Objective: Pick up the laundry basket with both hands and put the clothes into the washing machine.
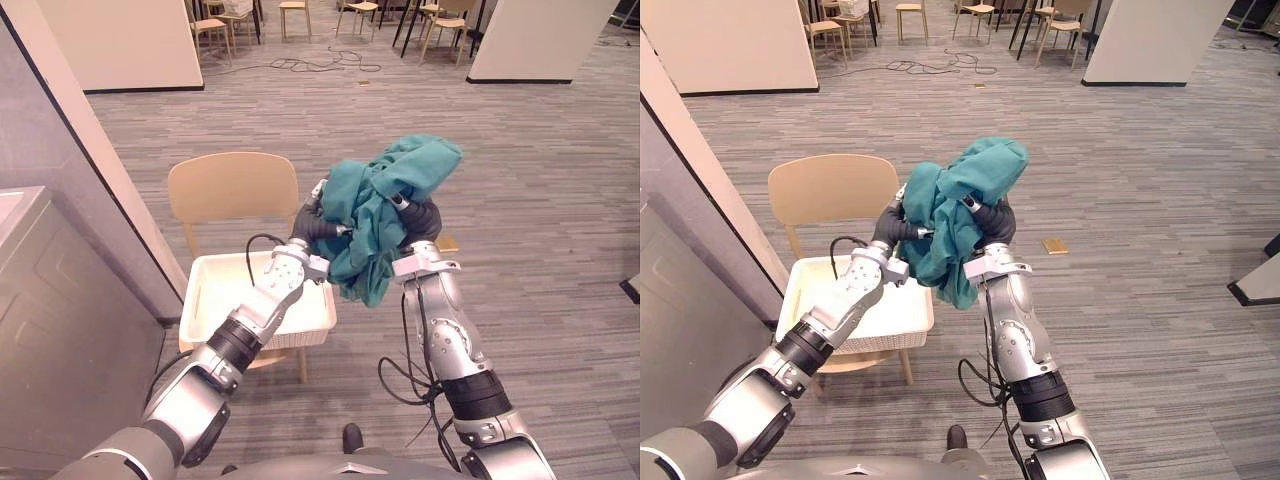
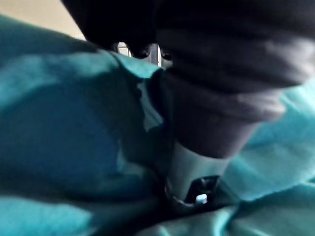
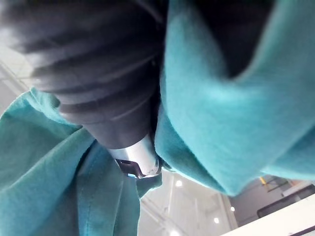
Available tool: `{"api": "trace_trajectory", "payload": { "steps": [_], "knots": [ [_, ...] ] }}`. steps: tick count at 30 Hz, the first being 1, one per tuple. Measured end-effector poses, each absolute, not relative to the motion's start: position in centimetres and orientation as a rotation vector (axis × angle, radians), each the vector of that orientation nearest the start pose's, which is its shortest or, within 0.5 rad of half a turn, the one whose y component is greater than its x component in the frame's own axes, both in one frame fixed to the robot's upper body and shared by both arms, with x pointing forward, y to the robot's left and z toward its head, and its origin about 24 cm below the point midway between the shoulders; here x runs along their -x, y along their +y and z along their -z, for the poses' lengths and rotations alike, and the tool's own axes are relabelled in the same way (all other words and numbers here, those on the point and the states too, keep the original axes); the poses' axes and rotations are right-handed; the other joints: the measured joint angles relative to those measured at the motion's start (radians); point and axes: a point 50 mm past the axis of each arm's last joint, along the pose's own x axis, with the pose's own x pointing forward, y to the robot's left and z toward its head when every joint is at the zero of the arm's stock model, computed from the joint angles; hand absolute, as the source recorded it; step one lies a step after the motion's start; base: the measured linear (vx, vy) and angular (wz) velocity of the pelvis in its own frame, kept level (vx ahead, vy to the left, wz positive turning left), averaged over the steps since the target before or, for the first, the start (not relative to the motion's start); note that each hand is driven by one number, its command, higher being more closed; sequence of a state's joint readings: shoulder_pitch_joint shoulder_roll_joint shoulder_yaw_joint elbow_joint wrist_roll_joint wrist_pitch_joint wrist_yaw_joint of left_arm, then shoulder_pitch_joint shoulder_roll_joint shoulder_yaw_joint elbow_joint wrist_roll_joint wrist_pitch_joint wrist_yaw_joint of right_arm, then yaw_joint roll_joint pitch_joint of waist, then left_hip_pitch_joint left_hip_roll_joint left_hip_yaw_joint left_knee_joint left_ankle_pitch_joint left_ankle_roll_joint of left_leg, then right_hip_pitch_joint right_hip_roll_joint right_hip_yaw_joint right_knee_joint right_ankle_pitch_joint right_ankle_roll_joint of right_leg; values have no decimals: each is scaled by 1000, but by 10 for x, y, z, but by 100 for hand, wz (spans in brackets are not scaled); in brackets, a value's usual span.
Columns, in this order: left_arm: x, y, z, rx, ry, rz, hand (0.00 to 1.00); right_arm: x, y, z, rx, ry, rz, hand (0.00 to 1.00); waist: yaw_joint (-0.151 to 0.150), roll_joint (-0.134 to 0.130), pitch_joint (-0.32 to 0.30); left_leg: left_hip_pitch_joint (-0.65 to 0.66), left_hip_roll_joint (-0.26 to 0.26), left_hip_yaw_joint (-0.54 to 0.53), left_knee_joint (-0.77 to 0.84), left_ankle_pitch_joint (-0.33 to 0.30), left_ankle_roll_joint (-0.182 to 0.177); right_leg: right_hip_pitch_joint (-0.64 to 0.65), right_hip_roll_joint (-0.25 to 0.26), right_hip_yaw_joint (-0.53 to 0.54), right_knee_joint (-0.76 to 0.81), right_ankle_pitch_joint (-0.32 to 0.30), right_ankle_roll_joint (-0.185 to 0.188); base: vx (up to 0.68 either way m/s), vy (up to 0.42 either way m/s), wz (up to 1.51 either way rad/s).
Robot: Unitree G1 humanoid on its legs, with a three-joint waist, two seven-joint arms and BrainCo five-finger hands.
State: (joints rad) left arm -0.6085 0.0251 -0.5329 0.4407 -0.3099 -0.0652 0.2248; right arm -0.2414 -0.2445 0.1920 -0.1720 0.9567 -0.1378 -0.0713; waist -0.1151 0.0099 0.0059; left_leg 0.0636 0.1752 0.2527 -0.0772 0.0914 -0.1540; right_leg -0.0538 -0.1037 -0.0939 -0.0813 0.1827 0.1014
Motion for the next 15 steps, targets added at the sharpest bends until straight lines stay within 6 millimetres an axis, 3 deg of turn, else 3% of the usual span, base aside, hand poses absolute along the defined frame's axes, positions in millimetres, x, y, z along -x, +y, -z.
{"api": "trace_trajectory", "payload": {
  "steps": [9,10,15],
  "knots": [
    [-309,-13,-89,-42,-89,526,0,-278,-128,-144,-732,-325,-318,100,-3,2,-1,3,-3,-6,0,-1,1,6,-5,-4,0,-5,4,-4,0,1],
    [-308,-13,-88,-45,-88,531,100,-277,-127,-144,-732,-323,-321,100,-3,2,-1,4,-5,-7,0,-1,1,8,-7,-5,0,-5,5,-6,1,4],
    [-303,-20,-86,-29,-70,564,100,-277,-127,-144,-735,-327,-320,100,-4,2,-2,6,-12,-19,0,-9,4,18,-16,-18,0,-8,10,-1,0,7]
  ]
}}
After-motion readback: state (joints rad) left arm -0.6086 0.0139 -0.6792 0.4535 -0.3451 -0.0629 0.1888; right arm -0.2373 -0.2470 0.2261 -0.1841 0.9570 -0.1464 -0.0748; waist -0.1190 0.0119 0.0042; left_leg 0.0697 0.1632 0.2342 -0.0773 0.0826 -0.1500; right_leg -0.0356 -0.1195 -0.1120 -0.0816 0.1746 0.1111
